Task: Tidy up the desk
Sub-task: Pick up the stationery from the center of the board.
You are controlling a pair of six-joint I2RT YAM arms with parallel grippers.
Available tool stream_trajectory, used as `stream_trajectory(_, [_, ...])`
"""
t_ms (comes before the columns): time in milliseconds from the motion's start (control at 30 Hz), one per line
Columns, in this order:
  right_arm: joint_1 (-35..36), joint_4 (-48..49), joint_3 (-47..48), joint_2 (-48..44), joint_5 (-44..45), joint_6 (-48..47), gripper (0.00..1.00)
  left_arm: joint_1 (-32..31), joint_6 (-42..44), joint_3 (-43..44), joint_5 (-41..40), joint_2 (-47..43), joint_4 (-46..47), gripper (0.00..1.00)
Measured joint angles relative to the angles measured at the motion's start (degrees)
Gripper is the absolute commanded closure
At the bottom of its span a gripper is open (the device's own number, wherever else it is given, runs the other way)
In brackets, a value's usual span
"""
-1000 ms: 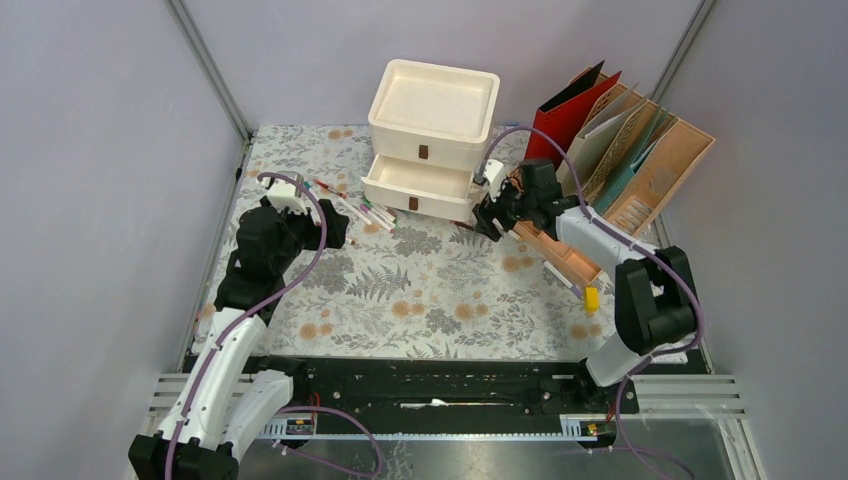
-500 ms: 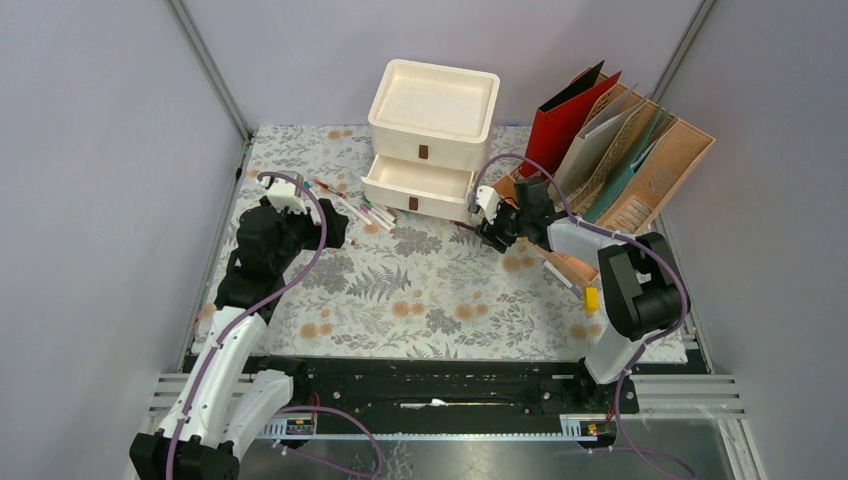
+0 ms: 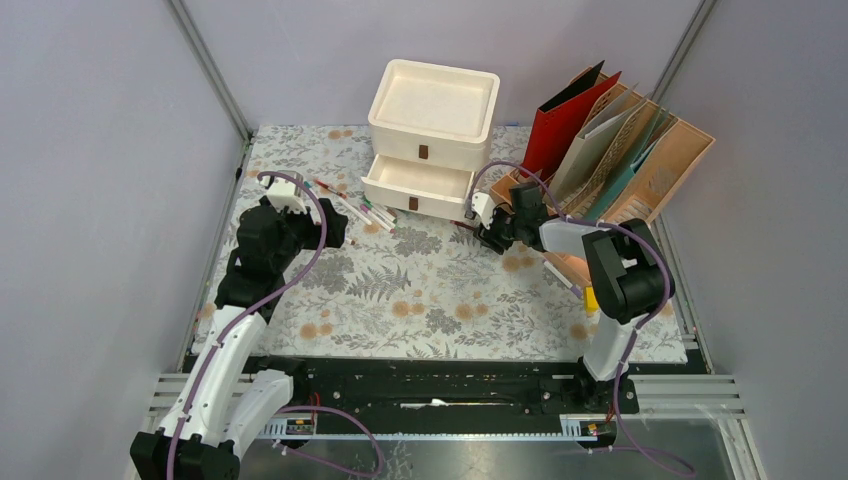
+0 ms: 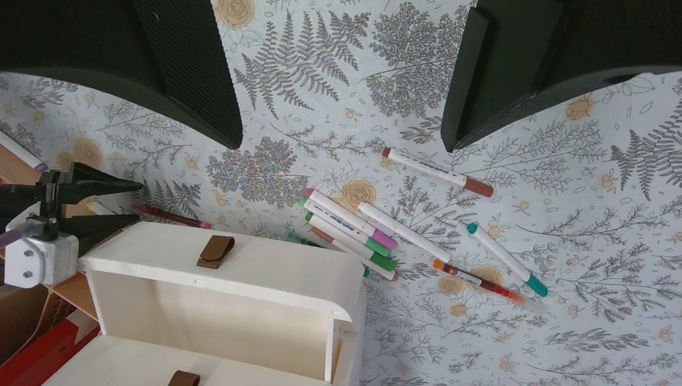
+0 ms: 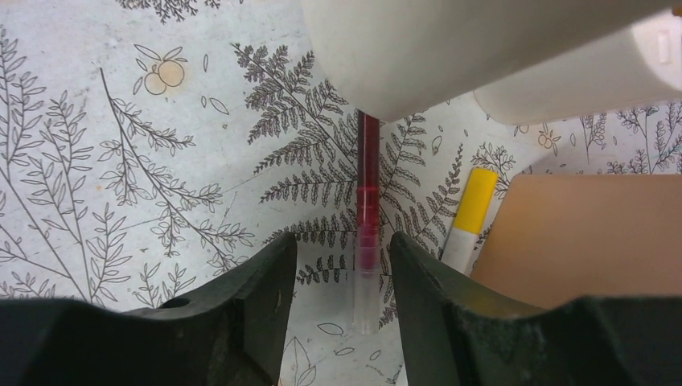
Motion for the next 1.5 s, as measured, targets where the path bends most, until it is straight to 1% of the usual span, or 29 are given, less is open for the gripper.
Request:
stream_trajectory(67, [0.0, 0.2, 0.0, 0.4, 0.3, 0.0, 0.50, 0.0, 0.0, 0.0, 0.0, 0.0, 0.0, 0.01])
stream_trajectory(300, [0.0, 0.8, 0.0, 0.7, 0.3, -0.1, 0.68, 0.1, 0.0, 0.0, 0.0, 0.0, 0.0, 0.01])
stream_trajectory(333, [0.0, 0.7, 0.1, 0.8, 0.3, -0.2, 0.80, 0.1, 0.0, 0.0, 0.0, 0.0, 0.0, 0.01])
stream_trajectory(400, [0.0, 0.6, 0.2, 0.8, 0.3, -0.6, 0.89, 0.1, 0.0, 0.0, 0.0, 0.0, 0.0, 0.01])
stream_trajectory(467, [0.0, -0.2, 0.7, 0.8, 0.0, -0.9, 0.92, 0.2, 0.0, 0.0, 0.0, 0.0, 0.0, 0.01])
stream_trajectory(667, [0.0, -2.9, 2.0, 0.7, -1.3, -2.2, 0.93, 0.2, 0.0, 0.0, 0.0, 0.0, 0.0, 0.01])
stream_trajectory(967, [0.0, -8.4, 1.3, -1.4, -2.2, -4.1, 0.87, 0.4, 0.0, 0.0, 0.2, 0.0, 0.0, 0.01])
stream_trajectory(1067, [0.3, -12.0, 2.4, -1.5, -2.1, -5.4, 0.86, 0.4, -0.1, 0.0, 0.2, 0.0, 0.0, 0.01])
stream_trajectory(1300, [3.0, -17.6, 3.7, -1.7, -0.2, -11.1, 0.85, 0.4, -0.1, 0.0, 0.2, 0.0, 0.0, 0.01])
stream_trajectory(1500, [5.9, -22.0, 3.7, -2.6, 0.1, -15.0, 0.81, 0.5, -0.1, 0.0, 0.3, 0.0, 0.0, 0.01])
